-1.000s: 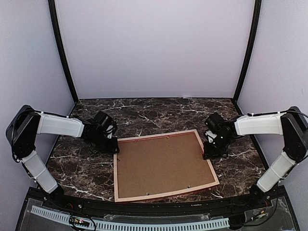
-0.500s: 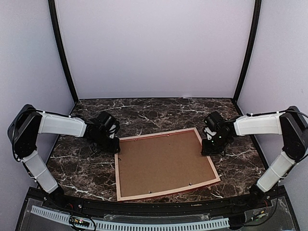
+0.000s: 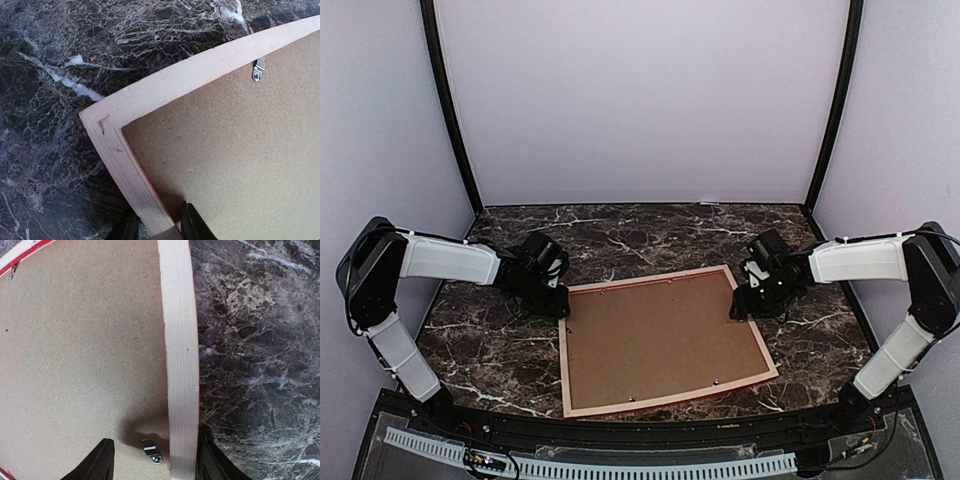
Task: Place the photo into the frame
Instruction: Press the fastener onto the backboard.
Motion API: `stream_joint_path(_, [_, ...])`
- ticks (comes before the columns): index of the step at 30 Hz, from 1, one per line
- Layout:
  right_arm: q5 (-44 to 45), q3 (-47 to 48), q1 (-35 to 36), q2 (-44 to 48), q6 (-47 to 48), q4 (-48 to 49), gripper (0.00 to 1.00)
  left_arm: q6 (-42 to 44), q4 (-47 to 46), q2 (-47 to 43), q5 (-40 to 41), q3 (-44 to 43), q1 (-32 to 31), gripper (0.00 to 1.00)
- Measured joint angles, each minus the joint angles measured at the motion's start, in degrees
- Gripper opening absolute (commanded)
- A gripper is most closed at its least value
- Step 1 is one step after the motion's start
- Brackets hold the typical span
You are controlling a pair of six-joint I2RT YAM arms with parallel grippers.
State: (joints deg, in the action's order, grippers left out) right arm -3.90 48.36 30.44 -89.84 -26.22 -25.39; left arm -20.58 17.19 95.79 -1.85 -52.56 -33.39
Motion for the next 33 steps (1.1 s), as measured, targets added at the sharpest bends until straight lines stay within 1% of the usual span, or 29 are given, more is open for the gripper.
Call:
stream_joint_path(12, [0.5,-0.1,-3.9,0.6,-2.0,1.0,0.52,0.0,-0.1,0.3,0.0,-0.3,-0.3,0.30])
stream_joint_path(33, [1.2,-1.2,-4.3,0.0,-0.4,-0.3,0.50,-0.1,0.1,0.9,-0.1,-1.0,-0.3,0.30])
